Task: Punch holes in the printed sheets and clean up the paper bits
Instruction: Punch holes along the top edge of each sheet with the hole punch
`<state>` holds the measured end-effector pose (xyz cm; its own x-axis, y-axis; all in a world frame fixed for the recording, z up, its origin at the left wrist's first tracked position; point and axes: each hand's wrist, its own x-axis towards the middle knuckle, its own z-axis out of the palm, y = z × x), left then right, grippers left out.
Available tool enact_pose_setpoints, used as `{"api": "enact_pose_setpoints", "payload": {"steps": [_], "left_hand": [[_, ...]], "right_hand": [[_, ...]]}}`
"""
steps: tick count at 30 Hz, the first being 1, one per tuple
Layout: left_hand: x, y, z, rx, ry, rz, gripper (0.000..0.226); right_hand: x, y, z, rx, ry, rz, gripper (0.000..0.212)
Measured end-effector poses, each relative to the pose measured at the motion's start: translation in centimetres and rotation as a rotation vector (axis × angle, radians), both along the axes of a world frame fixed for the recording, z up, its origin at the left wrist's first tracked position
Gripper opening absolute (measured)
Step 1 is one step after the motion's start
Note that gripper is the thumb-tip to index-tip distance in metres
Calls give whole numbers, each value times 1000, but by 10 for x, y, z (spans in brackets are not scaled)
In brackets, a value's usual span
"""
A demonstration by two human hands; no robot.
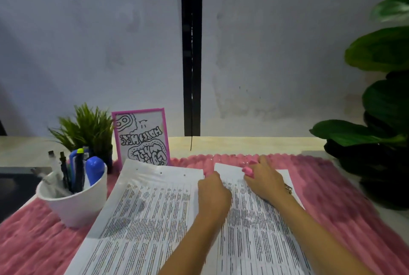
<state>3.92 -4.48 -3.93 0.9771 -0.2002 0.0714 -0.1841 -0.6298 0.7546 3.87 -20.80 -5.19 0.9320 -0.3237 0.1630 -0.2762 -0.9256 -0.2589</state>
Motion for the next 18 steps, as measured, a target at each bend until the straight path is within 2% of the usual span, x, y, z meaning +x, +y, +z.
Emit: {"api": "enact_pose_setpoints", "payload": {"steps": [4, 9, 18], "left_hand": [[12, -3, -18, -178, -49, 24, 50], [27, 1, -19, -310, -38, 43, 31], [29, -2, -20, -343, -14, 18, 43]], "right_hand": [[4, -5, -6, 20, -39, -8, 26], [7, -7, -7, 66, -110, -31, 22], [7, -7, -7, 160, -246, -31, 19]]}}
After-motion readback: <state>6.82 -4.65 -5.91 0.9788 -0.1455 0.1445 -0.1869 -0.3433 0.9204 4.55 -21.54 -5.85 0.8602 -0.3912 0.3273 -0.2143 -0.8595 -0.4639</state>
